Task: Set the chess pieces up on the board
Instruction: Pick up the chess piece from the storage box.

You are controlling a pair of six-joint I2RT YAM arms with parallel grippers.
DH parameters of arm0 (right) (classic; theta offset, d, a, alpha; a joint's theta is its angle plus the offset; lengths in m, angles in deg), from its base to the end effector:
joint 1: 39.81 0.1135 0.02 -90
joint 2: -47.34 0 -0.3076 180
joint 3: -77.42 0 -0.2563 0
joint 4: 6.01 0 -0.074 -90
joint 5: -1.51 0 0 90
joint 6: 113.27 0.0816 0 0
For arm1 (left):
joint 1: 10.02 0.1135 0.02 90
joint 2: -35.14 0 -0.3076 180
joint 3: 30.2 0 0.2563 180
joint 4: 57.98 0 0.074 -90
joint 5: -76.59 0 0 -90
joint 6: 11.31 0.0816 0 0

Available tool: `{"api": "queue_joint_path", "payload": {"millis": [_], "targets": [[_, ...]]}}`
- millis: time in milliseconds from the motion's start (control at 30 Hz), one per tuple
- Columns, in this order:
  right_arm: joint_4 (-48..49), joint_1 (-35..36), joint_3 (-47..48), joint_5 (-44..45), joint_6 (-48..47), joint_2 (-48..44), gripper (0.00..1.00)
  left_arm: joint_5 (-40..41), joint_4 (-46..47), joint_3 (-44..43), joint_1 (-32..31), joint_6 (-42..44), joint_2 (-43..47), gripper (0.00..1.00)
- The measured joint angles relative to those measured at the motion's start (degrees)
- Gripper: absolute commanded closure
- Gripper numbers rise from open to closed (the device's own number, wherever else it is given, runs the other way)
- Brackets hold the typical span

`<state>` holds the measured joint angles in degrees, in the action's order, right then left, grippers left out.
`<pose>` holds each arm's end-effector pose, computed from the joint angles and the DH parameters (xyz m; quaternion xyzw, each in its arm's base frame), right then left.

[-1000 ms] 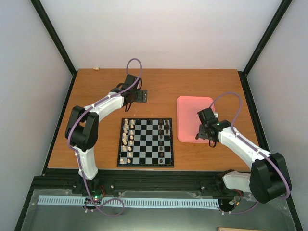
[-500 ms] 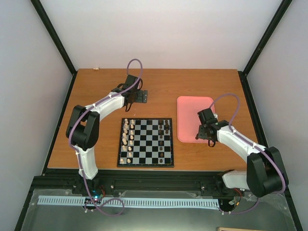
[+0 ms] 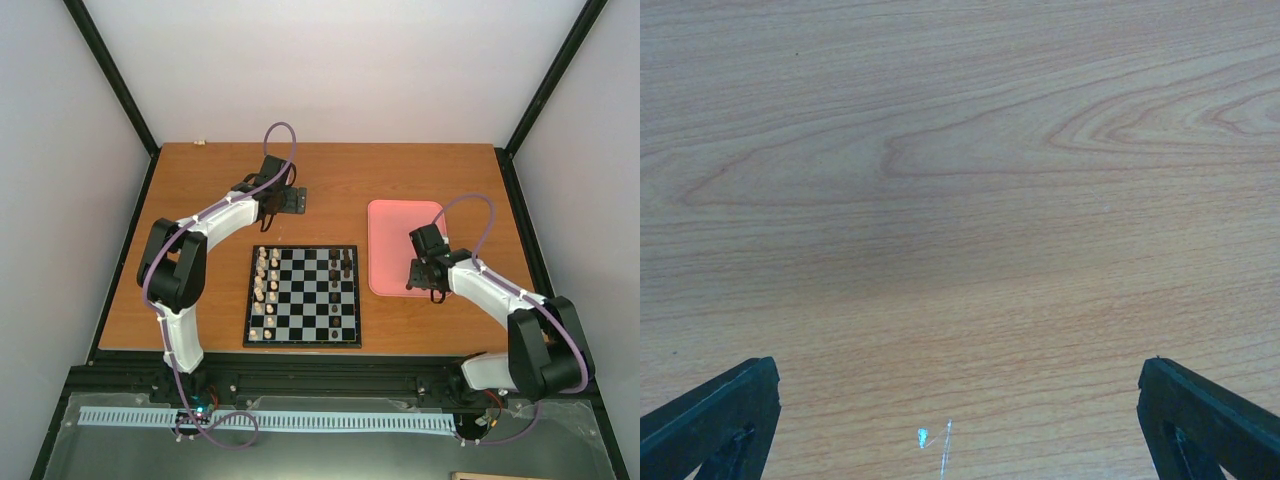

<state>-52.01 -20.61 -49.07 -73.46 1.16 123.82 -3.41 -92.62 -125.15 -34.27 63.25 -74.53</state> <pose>0.2326 0.0586 0.1699 0.0683 0.9727 -0.0521 0.2158 0.4361 -0.1809 0.2209 0.0416 0.9338 -0.0406 0.3531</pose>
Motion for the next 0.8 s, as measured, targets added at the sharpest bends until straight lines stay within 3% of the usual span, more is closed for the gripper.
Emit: {"api": "queue_joint_path", "payload": {"millis": [267,567,800], "targets": [[0.63,-0.33,-0.31,-0.94,-0.59,1.68,0.75,0.02,0.02,0.02,0.0,0.0,0.0,0.0],[1.16,-0.68,-0.31,-1.07,-1.27,1.7,0.89,0.02,0.0,0.0,0.0,0.0,0.0,0.0],[0.48,-0.81,-0.11,-1.05,-1.25,0.9,0.91,0.07,0.0,0.0,0.0,0.0,0.0,0.0]]}}
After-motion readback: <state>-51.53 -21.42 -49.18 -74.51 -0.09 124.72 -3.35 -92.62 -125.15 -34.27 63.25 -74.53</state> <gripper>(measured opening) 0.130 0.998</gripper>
